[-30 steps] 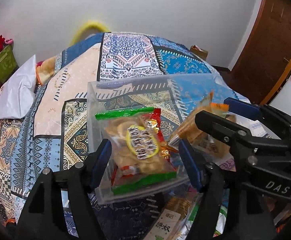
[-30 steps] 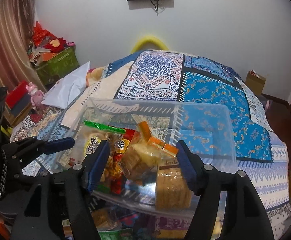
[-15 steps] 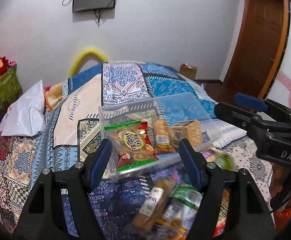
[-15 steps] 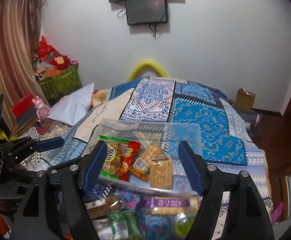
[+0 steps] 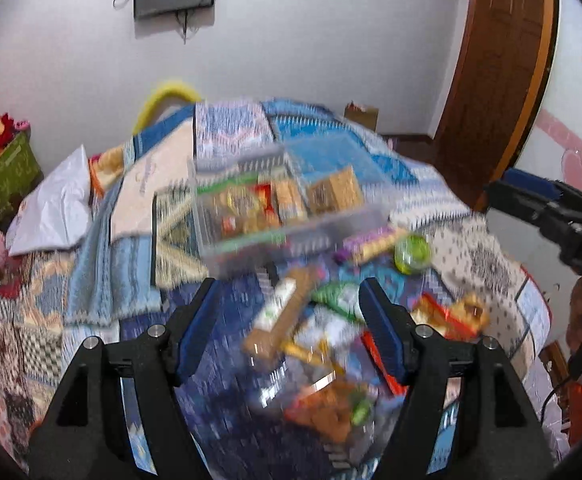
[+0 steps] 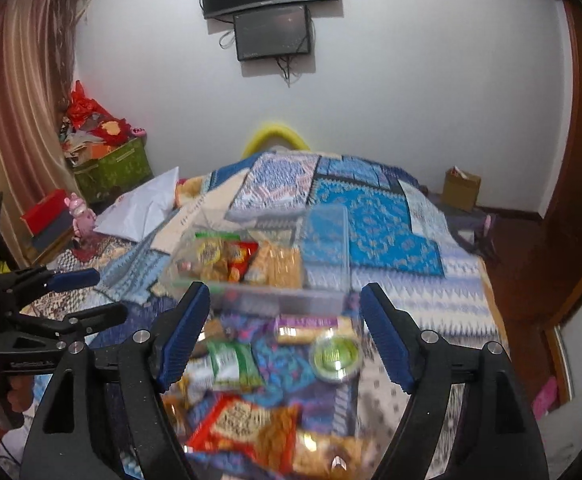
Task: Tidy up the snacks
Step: 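Grasp the clear bag of orange crackers with the left tool while the right tool grasps the bread-roll bag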
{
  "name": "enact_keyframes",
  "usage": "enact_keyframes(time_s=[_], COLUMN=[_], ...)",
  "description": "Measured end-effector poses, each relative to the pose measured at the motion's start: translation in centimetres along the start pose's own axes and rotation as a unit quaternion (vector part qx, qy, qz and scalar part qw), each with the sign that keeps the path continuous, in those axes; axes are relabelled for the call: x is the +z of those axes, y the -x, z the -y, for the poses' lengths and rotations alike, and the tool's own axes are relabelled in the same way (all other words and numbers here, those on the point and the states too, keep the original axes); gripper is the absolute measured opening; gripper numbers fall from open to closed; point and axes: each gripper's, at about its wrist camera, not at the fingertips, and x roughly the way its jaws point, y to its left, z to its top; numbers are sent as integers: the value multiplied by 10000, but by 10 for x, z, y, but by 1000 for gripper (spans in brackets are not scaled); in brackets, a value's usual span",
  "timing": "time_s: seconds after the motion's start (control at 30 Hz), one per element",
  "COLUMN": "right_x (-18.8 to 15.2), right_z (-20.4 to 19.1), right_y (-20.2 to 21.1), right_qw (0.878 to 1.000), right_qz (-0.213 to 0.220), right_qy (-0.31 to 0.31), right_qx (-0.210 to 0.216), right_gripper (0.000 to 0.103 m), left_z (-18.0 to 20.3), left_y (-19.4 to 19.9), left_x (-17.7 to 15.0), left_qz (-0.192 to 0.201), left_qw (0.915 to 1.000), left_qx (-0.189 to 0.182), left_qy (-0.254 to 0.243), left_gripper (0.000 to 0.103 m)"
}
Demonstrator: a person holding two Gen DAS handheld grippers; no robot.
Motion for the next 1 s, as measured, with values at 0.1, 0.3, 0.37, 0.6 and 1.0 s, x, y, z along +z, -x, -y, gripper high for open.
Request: enact_keyframes(time_s=[0.1,0.3,0.37,0.6,1.0], right_x=[-17,-55,-66,-99,-119], right_z=[4,20,26,41,28], right_y=[4,7,6,5,-13], right_qw=[9998,9981,9969,9930,9893], right_qz=[-142,-538,-687,-1011,-1371], right_qy=[-27,-232,-309,-532,-483], right_qx=[-101,-172,-237,-286,-85], right_gripper=[75,75,75,75,75], left_z=[1,7,10,9,27], left_y=[-7,-19,-23,-43,-64], left_x=[-20,-51,-58,-74,-79], left_qz=[-205,-583,-671,-1078,-1185], left_qw=[9997,9976,9968,9908,9902], left_qx=[-11,-85,-120,-157,-44], left_qy=[130,358,408,805,743], left_gripper=[74,74,74,74,87])
